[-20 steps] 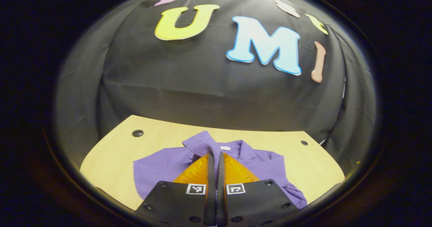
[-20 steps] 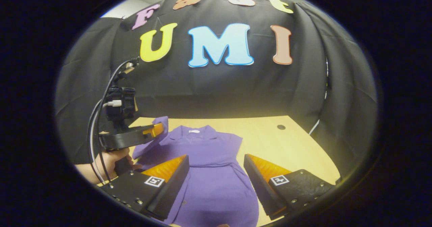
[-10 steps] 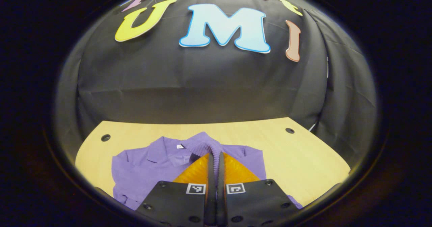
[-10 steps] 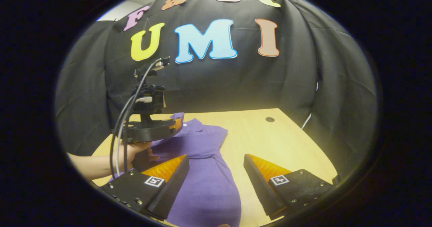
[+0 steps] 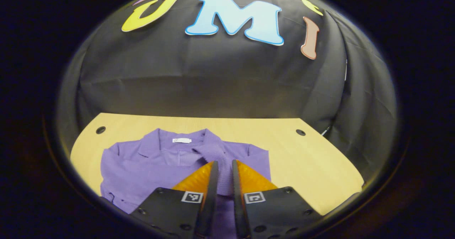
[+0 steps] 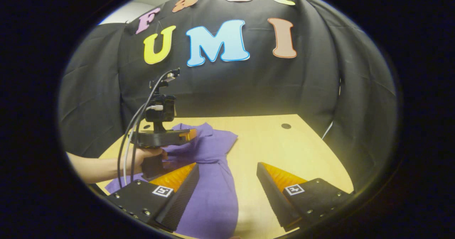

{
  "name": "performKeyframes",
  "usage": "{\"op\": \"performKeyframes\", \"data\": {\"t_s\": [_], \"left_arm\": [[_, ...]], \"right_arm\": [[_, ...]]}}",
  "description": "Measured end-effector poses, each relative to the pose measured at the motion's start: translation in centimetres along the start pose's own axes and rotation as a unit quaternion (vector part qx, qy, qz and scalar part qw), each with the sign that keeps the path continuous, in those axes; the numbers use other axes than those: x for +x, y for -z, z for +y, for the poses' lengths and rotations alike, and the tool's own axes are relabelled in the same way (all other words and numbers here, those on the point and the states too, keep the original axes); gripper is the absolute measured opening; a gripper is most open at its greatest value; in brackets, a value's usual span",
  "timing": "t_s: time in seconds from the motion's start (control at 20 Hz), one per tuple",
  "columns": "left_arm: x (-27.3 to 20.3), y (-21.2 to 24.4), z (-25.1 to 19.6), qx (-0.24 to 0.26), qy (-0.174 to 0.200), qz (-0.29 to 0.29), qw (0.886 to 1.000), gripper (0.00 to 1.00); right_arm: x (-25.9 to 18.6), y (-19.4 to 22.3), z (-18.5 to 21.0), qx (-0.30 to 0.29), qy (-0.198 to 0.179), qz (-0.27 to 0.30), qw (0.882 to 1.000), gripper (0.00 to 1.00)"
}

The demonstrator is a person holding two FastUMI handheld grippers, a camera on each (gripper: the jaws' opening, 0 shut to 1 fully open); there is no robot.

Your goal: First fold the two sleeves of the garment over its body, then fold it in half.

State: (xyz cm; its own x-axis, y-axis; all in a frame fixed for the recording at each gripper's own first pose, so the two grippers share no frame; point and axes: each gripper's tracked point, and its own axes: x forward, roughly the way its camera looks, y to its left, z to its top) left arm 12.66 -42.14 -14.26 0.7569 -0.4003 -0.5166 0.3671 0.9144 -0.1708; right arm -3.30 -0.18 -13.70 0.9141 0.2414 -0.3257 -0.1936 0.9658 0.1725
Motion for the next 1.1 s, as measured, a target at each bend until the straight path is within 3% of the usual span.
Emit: {"op": "performKeyframes", "data": {"t_s": [0.05, 0.15, 0.25, 0.35, 0.4, 0.75, 0.85, 1.1], "left_arm": [[-0.3, 0.0, -0.3, -0.005, 0.005, -0.001, 1.000, 0.39], [-1.0, 0.1, -0.5, -0.003, 0.007, 0.000, 1.000, 0.66], [-1.8, 0.4, 0.0, 0.000, 0.004, 0.002, 1.000, 0.86], [-3.4, 0.7, 0.9, -0.005, -0.001, 0.004, 1.000, 0.94], [-4.4, 0.8, 1.4, -0.010, -0.003, 0.004, 1.000, 0.90], [-12.3, 2.8, 6.0, -0.003, -0.023, 0.009, 1.000, 0.92], [-14.8, 4.0, 7.4, -0.008, -0.025, 0.014, 1.000, 0.98], [-20.8, 7.5, 11.1, -0.022, -0.044, 0.025, 0.998, 0.98]], "right_arm": [[-0.1, 0.2, -0.1, 0.003, 0.001, 0.000, 1.000, 0.98], [-0.2, 0.3, 0.1, 0.008, 0.004, -0.002, 1.000, 0.98], [-0.3, 0.7, 0.5, 0.004, 0.008, 0.003, 1.000, 0.98], [-0.7, 1.1, 1.2, 0.000, 0.007, 0.006, 1.000, 0.98], [-0.8, 1.3, 1.4, -0.002, 0.008, 0.008, 1.000, 0.98], [-2.4, 5.1, 2.1, -0.008, 0.047, 0.031, 0.998, 0.98], [-2.9, 6.7, 1.8, -0.003, 0.058, 0.046, 0.997, 0.98], [-3.3, 11.2, 1.4, 0.016, 0.075, 0.094, 0.993, 0.98]]}}
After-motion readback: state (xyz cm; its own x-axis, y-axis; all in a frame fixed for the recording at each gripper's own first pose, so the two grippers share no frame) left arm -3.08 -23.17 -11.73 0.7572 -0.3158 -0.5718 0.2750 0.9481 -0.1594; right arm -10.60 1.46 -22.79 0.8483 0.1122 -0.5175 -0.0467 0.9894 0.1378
